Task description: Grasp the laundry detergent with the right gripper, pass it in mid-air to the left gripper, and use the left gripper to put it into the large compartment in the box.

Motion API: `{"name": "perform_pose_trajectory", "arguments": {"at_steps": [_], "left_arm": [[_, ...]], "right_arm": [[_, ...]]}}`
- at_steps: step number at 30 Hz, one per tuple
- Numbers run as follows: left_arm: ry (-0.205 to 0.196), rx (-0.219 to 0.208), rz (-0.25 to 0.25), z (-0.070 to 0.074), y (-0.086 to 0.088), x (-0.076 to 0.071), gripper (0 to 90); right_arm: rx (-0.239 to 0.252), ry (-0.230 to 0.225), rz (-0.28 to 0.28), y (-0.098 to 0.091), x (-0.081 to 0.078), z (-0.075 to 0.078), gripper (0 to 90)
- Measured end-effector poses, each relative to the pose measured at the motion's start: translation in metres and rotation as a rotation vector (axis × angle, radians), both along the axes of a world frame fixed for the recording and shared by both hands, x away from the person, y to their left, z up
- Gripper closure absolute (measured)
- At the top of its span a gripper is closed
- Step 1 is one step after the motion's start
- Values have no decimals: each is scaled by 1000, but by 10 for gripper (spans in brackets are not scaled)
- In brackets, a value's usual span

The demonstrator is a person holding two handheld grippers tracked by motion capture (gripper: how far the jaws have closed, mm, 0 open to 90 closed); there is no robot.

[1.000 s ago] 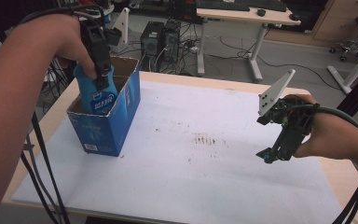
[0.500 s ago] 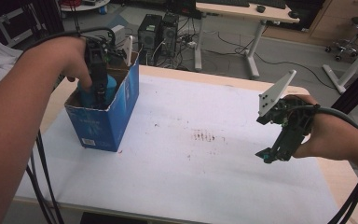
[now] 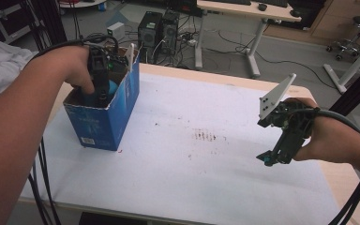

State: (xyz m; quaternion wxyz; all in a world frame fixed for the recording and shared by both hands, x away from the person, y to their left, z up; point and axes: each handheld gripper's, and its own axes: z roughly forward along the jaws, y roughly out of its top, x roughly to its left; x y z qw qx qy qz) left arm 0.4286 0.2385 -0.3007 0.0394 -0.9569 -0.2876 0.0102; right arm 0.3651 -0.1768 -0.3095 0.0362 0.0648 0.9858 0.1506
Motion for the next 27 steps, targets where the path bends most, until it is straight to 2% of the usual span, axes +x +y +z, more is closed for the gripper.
{"name": "perform_pose_trajectory", "arguments": {"at_steps": [5, 10, 15, 23, 27], "left_arm": [[16, -8, 17, 1, 0, 2, 368], [6, -10, 21, 3, 2, 1, 320], [-13, -26, 36, 13, 7, 0, 307], [-23, -27, 39, 27, 10, -2, 290], [-32, -37, 41, 40, 11, -4, 267]], "right_arm": [[3, 1, 2, -3, 0, -2, 9], [1, 3, 0, -6, 0, -2, 9], [0, 3, -2, -5, 0, -2, 9], [-2, 0, 6, -4, 0, -3, 9], [-2, 5, 7, -4, 1, -3, 9]]}}
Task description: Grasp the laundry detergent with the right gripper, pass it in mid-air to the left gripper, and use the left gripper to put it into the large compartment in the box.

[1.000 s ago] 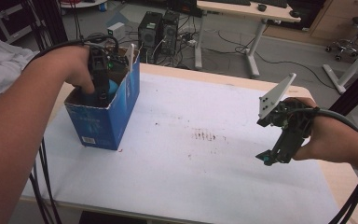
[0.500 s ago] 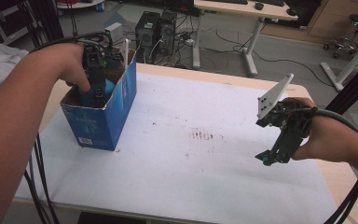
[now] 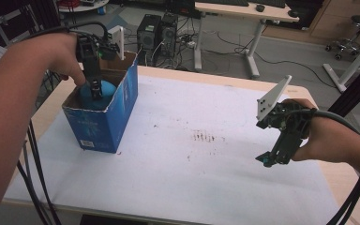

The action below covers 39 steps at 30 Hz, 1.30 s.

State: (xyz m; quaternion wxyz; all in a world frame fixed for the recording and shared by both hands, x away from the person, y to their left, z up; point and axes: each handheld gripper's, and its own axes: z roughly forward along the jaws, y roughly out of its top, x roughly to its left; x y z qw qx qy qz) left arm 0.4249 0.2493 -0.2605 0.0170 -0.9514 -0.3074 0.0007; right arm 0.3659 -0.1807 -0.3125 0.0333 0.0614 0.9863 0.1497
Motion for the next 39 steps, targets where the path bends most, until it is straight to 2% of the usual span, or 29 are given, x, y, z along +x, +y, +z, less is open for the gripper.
{"name": "perform_pose_trajectory", "arguments": {"at_steps": [2, 8, 10, 13, 14, 17, 19, 24, 29, 30, 31, 32, 34, 36, 39], "left_arm": [[1, -3, -2, 7, 0, -1, 262], [-31, -2, -1, 32, 0, -3, 237], [-27, -14, -11, 40, -3, -5, 220], [0, -45, -49, 46, -8, -8, 179], [0, -45, -49, 46, -8, -8, 179], [-4, -86, -103, 55, -18, -12, 179], [-7, -98, -133, 58, -25, -14, 173], [8, -88, -193, 60, -43, -19, 107], [26, -88, -275, 58, -64, -25, 85], [26, -88, -275, 58, -64, -25, 85], [27, -82, -307, 56, -73, -27, 63], [27, -82, -307, 56, -73, -27, 53], [39, -79, -340, 52, -86, -29, 52], [28, -74, -366, 49, -93, -30, 16], [41, -79, -395, 42, -105, -31, 16]], "right_arm": [[-3, 2, -3, 0, 0, 0, 9], [-5, 3, -7, -3, 3, 4, 9], [-8, -1, -7, -4, 4, 7, 9], [-11, -2, -2, -5, 6, 11, 9], [-11, -2, -2, -5, 6, 11, 9], [-20, 0, -4, -5, 9, 16, 9], [-21, -4, 5, -4, 11, 19, 9], [-34, -8, 12, -3, 13, 26, 9], [-59, -8, 16, -3, 15, 31, 9], [-59, -8, 16, -3, 15, 31, 9], [-67, -6, 14, -3, 16, 32, 9], [-67, -6, 14, -3, 16, 32, 9], [-81, -5, 14, -3, 17, 33, 9], [-95, -4, 27, -2, 19, 33, 9], [-114, -4, 31, -1, 22, 31, 9]]}}
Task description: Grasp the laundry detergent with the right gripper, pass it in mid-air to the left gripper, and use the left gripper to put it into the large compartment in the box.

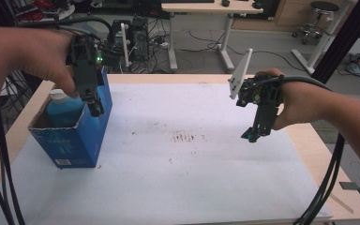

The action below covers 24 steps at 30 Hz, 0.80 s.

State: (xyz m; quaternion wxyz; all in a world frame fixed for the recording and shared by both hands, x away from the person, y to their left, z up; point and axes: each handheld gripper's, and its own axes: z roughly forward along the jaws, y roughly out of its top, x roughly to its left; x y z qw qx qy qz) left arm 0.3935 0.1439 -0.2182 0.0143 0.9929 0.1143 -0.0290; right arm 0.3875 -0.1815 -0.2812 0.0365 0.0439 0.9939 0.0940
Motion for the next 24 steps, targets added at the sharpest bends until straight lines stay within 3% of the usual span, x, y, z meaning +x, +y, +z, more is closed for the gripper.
{"name": "perform_pose_trajectory", "arguments": {"at_steps": [3, 7, 13, 24], "left_arm": [[9, 1, -22, -6, -8, 0, 16], [27, -7, -58, -27, -23, 0, 16], [18, -10, -81, -45, -36, 2, 16], [29, -4, -94, -63, -51, 5, 16]], "right_arm": [[-14, 1, 1, 0, 2, -2, 9], [-46, 13, 14, 0, 6, -8, 9], [-70, 20, 26, 2, 11, -15, 9], [-95, 20, 34, 3, 14, -23, 9]]}}
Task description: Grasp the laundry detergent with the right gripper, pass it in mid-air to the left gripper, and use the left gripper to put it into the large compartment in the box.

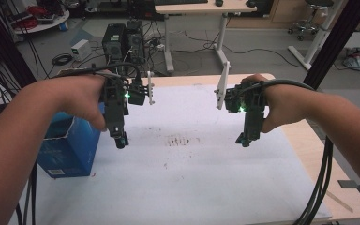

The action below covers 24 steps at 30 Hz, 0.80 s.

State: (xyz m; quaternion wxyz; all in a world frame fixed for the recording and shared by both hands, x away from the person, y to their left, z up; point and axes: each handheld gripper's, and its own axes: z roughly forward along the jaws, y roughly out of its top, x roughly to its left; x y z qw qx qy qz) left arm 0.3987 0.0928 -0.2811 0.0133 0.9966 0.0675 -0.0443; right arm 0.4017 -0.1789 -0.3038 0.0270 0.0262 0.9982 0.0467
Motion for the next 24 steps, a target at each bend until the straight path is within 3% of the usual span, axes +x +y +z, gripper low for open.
{"name": "perform_pose_trajectory", "arguments": {"at_steps": [24], "left_arm": [[4, 2, 10, -1, -5, 1, 16]], "right_arm": [[1, 1, -4, -3, 1, -4, 9]]}}
